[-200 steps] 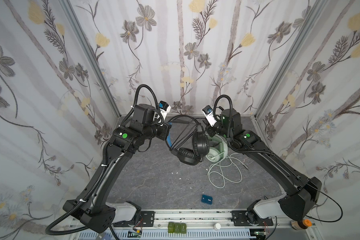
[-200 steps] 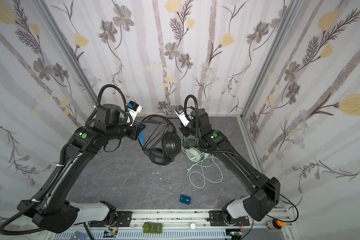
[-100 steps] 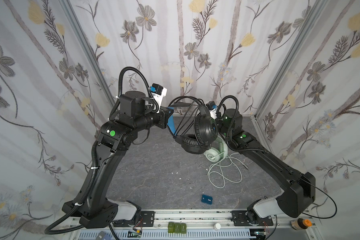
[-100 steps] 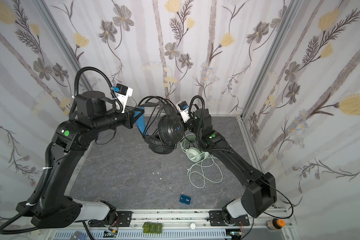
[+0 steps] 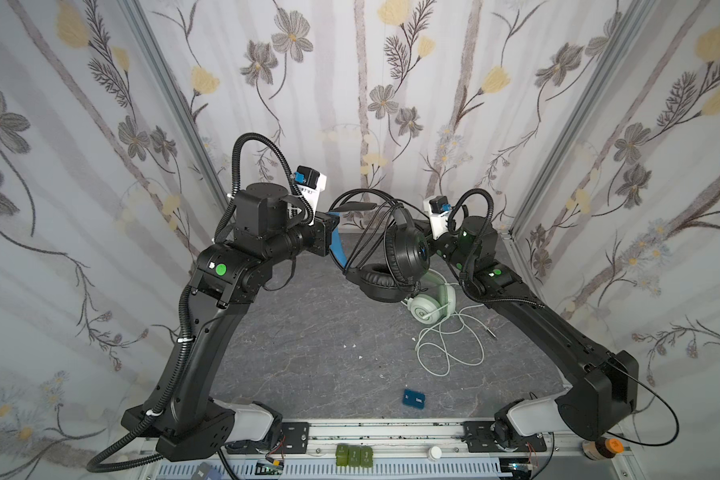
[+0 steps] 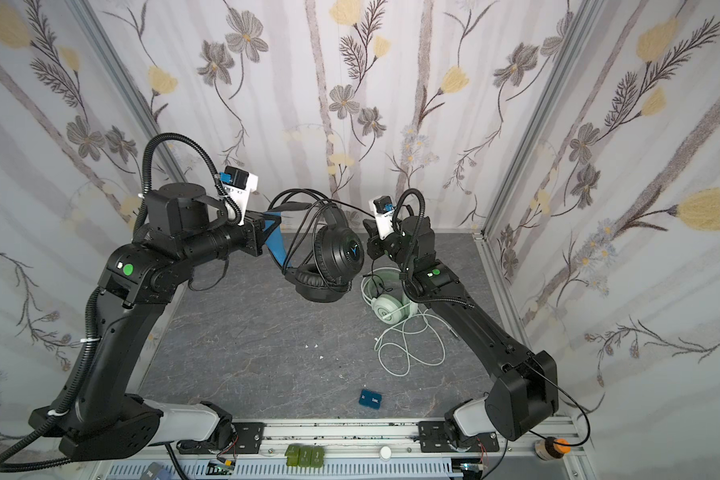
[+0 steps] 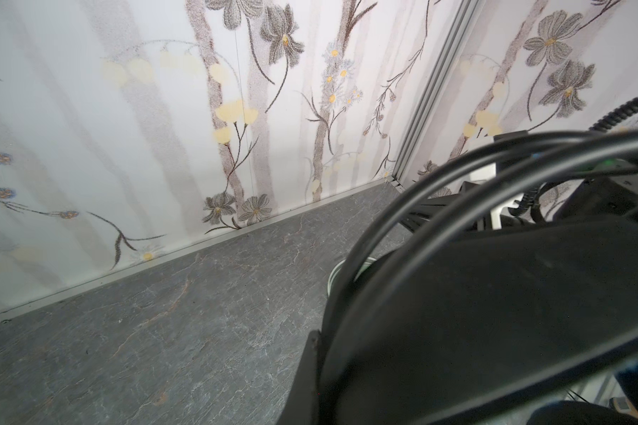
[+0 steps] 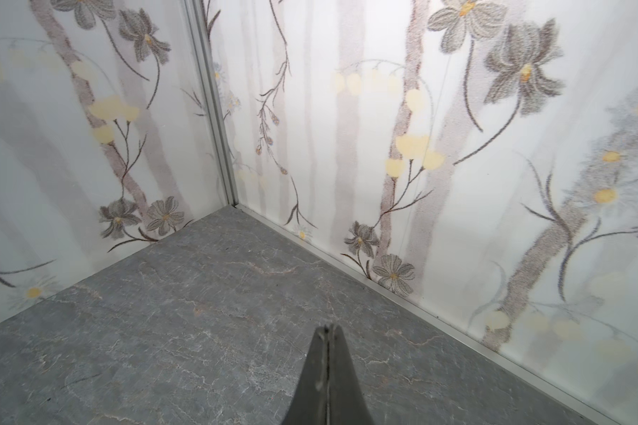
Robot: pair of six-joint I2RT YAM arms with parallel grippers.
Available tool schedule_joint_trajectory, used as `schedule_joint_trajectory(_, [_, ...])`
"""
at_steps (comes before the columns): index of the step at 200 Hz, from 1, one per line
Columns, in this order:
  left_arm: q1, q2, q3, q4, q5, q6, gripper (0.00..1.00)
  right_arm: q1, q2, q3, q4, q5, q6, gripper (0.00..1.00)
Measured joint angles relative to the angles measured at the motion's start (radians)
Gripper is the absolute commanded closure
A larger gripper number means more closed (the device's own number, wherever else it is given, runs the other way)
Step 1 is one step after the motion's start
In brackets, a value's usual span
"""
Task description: Wrap the headphones
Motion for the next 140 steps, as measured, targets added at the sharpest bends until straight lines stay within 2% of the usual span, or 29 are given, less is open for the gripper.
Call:
schedule_joint_trajectory(59, [0.001,0.031,0.029,0.006,0.026,0.006,1.00,-0.016,0.021,0.002,0.011,0.017,0.031,1.00])
schedule_joint_trajectory(89, [0.001,0.063,0.098,0.005,0.053,0.001,1.00,-0.016,0.079,0.018,0.042,-0.011,0.050,0.85])
schedule_joint_trajectory(140, [-0.002,0.131,0.275,0.022,0.117,-0.044,1.00,0.013,0.158,0.112,0.094,-0.074,0.084,0.67])
